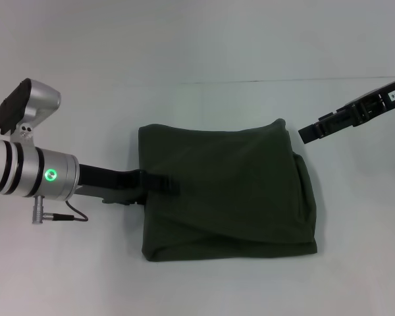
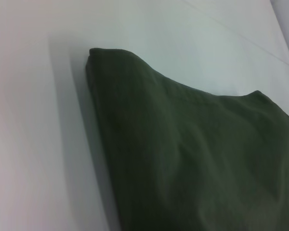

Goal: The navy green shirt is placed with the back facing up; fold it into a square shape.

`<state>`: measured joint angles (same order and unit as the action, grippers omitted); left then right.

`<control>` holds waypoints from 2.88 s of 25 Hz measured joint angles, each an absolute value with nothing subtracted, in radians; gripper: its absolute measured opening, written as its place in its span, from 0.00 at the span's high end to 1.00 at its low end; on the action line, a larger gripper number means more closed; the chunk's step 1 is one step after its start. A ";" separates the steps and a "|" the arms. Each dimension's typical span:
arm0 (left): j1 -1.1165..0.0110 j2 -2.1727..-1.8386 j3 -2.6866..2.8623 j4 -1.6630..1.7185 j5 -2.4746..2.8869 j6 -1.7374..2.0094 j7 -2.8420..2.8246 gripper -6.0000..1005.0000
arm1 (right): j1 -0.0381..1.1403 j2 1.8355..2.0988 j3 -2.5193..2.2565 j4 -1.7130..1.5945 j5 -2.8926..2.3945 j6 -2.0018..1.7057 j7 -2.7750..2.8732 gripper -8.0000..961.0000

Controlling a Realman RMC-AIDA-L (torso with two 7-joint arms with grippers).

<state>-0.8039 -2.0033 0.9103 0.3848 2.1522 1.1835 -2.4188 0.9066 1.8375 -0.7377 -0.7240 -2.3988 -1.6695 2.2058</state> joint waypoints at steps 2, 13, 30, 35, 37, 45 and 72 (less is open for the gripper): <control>-0.804 -2.002 0.911 0.385 2.152 1.182 -2.419 0.08 | 0.907 1.837 -0.738 -0.724 -2.399 -1.670 2.206 0.05; -0.804 -2.004 0.923 0.385 2.152 1.187 -2.413 0.36 | 0.907 1.837 -0.726 -0.726 -2.397 -1.669 2.206 0.05; -0.778 -1.923 0.922 0.384 2.147 1.270 -2.419 0.87 | 0.903 1.837 -0.723 -0.726 -2.399 -1.664 2.206 0.05; -0.766 -1.893 0.921 0.384 2.150 1.308 -2.420 0.87 | 0.903 1.838 -0.722 -0.726 -2.399 -1.662 2.206 0.05; -0.763 -1.884 0.923 0.385 2.151 1.317 -2.420 0.87 | 0.903 1.839 -0.722 -0.726 -2.399 -1.662 2.206 0.05; -0.749 -1.872 0.918 0.413 2.167 1.335 -2.411 0.85 | 0.904 1.842 -0.723 -0.726 -2.394 -1.657 2.206 0.05; -0.601 -1.890 0.453 0.587 1.985 1.720 -1.684 0.10 | 1.039 2.007 -1.090 -0.715 -2.454 -1.325 1.856 0.05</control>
